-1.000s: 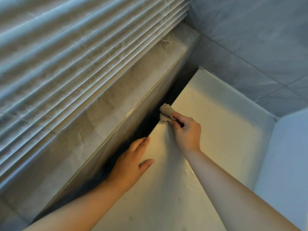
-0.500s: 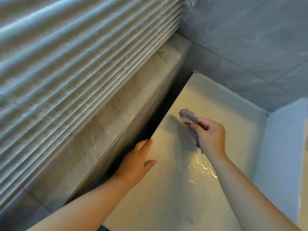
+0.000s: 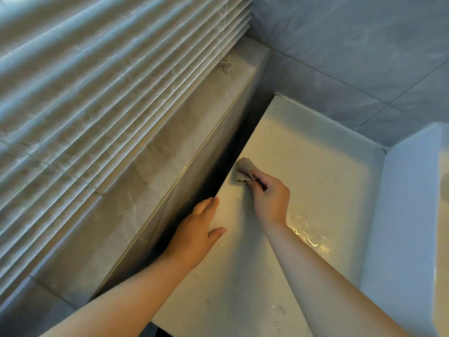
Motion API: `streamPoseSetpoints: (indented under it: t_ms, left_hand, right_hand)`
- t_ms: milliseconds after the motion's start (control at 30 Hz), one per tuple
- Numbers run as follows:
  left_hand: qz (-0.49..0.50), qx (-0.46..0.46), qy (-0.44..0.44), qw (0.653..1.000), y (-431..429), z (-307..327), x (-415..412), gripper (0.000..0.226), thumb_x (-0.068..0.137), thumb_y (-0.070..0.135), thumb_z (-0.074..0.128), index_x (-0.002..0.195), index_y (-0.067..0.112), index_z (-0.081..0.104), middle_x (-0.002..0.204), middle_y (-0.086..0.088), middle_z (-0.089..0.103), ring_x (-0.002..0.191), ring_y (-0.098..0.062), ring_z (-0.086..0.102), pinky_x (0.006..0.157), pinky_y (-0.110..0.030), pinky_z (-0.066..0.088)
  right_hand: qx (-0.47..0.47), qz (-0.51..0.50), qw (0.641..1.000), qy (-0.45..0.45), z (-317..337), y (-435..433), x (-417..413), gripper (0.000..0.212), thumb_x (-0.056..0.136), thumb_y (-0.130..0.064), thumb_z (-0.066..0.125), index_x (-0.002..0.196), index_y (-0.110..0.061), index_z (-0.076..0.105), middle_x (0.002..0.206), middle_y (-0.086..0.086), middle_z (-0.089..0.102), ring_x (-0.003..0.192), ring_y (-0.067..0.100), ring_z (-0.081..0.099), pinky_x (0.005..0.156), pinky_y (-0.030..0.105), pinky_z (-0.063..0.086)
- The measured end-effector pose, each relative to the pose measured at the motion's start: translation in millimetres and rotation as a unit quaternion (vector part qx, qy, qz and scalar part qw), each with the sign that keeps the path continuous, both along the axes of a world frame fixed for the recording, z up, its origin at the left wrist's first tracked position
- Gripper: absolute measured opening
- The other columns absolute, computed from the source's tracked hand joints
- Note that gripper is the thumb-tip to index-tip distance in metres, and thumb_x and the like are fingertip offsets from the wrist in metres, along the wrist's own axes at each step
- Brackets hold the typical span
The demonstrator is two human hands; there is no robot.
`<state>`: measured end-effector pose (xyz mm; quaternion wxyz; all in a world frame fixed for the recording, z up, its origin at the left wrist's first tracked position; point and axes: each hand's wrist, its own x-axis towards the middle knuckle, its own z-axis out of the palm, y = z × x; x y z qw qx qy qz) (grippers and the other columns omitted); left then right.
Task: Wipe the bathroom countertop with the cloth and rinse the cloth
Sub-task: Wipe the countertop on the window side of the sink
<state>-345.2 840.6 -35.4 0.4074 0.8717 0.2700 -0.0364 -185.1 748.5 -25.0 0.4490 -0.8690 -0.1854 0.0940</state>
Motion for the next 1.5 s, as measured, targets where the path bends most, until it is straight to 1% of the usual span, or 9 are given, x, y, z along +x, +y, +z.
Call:
streamPoseSetpoints:
  t_ms: [133, 433, 567, 700, 867, 967, 1267, 1400, 1500]
  left_hand:
    - [0.002, 0.029, -0.01, 1.0, 3, 4, -16, 0.061, 0.09, 0.037, 0.059, 0.145, 0.025, 0.035, 0.149, 0.009, 0.031, 0.131, -0.01, 0.038, 0.107, -0.026, 0.036]
    - [-0.008, 0.088, 0.022, 0.996, -5, 16, -38, 0.058, 0.092, 0.038, 0.056, 0.144, 0.023, 0.037, 0.145, 0.009, 0.034, 0.13, -0.009, 0.034, 0.106, -0.022, 0.034]
    - [-0.004, 0.112, 0.05, 0.992, -19, 21, -34, 0.064, 0.093, 0.043, 0.051, 0.147, 0.017, 0.03, 0.151, 0.008, 0.024, 0.135, -0.011, 0.025, 0.109, -0.023, 0.029]
    - [-0.02, 0.119, 0.045, 0.992, -37, 26, -37, 0.069, 0.093, 0.047, 0.049, 0.149, 0.018, 0.022, 0.157, 0.009, 0.009, 0.143, -0.011, 0.007, 0.116, -0.024, 0.012]
    - [-0.048, 0.119, 0.054, 0.99, -58, 23, -41, 0.071, 0.094, 0.048, 0.045, 0.152, 0.022, 0.013, 0.159, 0.008, -0.001, 0.145, -0.01, -0.008, 0.116, -0.026, 0.0]
    - [-0.05, 0.134, 0.073, 0.987, -63, 21, -41, 0.075, 0.093, 0.052, 0.044, 0.152, 0.023, 0.008, 0.159, 0.009, -0.007, 0.144, -0.011, -0.014, 0.116, -0.028, -0.003]
    - [-0.055, 0.165, 0.11, 0.979, -69, 27, -36, 0.083, 0.089, 0.058, 0.047, 0.152, 0.02, 0.008, 0.159, 0.005, -0.008, 0.145, -0.014, -0.012, 0.119, -0.031, 0.002]
    - [-0.063, 0.17, 0.147, 0.972, -71, 32, -31, 0.093, 0.084, 0.063, 0.051, 0.152, 0.019, 0.004, 0.159, 0.004, -0.013, 0.145, -0.016, -0.012, 0.116, -0.03, 0.004]
    - [-0.071, 0.165, 0.171, 0.969, -73, 35, -28, 0.102, 0.08, 0.065, 0.055, 0.152, 0.018, 0.0, 0.158, 0.004, -0.017, 0.145, -0.018, -0.014, 0.117, -0.032, 0.003]
  right_hand:
    - [-0.027, 0.063, 0.997, -0.023, -4, 10, -13, 0.03, 0.085, -0.009, 0.064, 0.109, -0.025, 0.073, 0.101, 0.0, 0.073, 0.094, 0.019, 0.064, 0.082, 0.026, 0.048]
    - [-0.043, 0.184, 0.975, 0.115, 18, -16, -24, 0.022, 0.083, -0.008, 0.066, 0.097, -0.022, 0.077, 0.09, -0.005, 0.073, 0.083, 0.01, 0.064, 0.075, 0.021, 0.05]
    - [0.052, 0.053, 0.987, 0.141, 31, -51, -13, 0.011, 0.08, -0.011, 0.071, 0.079, -0.02, 0.077, 0.073, 0.011, 0.071, 0.059, 0.01, 0.058, 0.053, 0.023, 0.044]
    - [0.046, -0.075, 0.994, 0.07, 33, -97, 26, 0.013, 0.083, -0.011, 0.068, 0.088, -0.02, 0.076, 0.068, -0.002, 0.066, 0.048, 0.002, 0.051, 0.044, 0.017, 0.041]
    - [-0.01, -0.099, 0.994, 0.043, 9, -114, 50, 0.014, 0.082, -0.013, 0.067, 0.089, -0.023, 0.074, 0.069, -0.005, 0.065, 0.064, 0.021, 0.059, 0.065, 0.039, 0.053]
    - [-0.002, -0.077, 0.997, 0.017, -3, -104, 36, 0.023, 0.084, -0.008, 0.066, 0.105, -0.014, 0.073, 0.092, 0.004, 0.073, 0.082, 0.02, 0.064, 0.075, 0.026, 0.046]
    - [0.001, 0.06, 0.997, -0.04, -10, -82, -29, 0.024, 0.083, -0.007, 0.067, 0.105, -0.016, 0.074, 0.099, 0.005, 0.072, 0.094, 0.024, 0.062, 0.08, 0.023, 0.042]
    - [0.028, 0.111, 0.989, 0.096, 3, -81, -45, 0.021, 0.081, -0.007, 0.068, 0.094, -0.021, 0.077, 0.085, -0.011, 0.073, 0.08, 0.007, 0.065, 0.072, 0.019, 0.044]
    - [0.1, 0.029, 0.981, 0.165, 21, -99, -40, 0.022, 0.081, -0.006, 0.069, 0.073, -0.026, 0.073, 0.062, -0.012, 0.065, 0.06, -0.001, 0.053, 0.058, 0.016, 0.041]
